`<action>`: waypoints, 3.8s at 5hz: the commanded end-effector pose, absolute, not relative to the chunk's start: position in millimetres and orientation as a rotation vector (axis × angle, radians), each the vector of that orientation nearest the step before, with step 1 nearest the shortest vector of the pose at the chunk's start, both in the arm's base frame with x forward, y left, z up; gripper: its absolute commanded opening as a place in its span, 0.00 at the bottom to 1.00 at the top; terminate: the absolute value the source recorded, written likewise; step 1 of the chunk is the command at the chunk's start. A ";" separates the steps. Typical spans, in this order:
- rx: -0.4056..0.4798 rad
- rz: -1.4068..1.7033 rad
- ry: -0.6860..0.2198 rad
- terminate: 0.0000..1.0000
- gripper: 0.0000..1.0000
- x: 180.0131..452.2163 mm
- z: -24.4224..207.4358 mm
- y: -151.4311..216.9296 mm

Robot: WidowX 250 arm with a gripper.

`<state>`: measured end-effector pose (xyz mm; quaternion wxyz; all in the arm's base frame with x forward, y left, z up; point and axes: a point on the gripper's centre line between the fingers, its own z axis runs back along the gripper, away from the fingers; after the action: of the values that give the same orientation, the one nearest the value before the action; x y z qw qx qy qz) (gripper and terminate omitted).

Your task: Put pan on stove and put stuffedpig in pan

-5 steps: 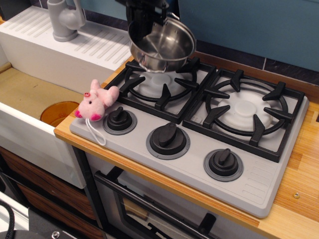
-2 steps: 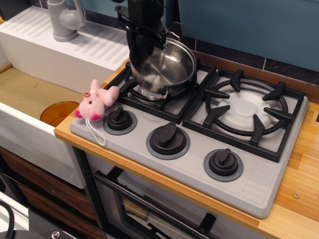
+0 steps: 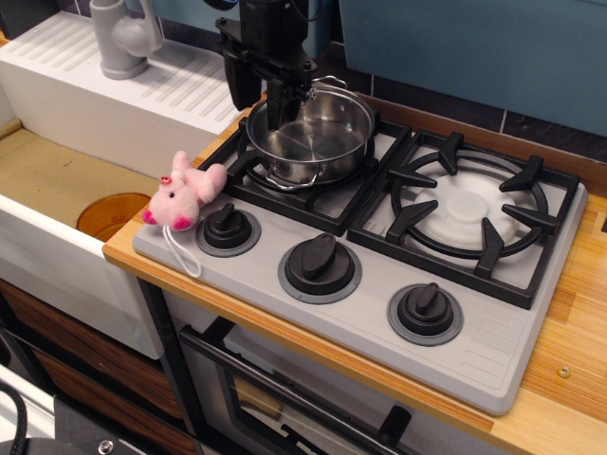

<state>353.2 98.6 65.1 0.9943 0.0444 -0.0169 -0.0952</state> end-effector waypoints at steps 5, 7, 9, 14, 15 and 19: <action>0.151 -0.199 -0.078 0.00 1.00 352.1 122.3 92.2; 0.127 -0.151 -0.119 0.00 1.00 323.2 139.3 106.0; 0.148 -0.188 -0.177 0.00 1.00 306.0 121.2 130.3; 0.173 -0.086 -0.223 0.00 1.00 275.8 75.2 118.7; 0.167 -0.085 -0.233 0.00 1.00 274.6 68.1 117.8; 0.154 -0.070 -0.269 0.00 1.00 260.4 36.2 124.1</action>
<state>255.1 122.6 30.7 0.9890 0.0697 -0.1257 -0.0340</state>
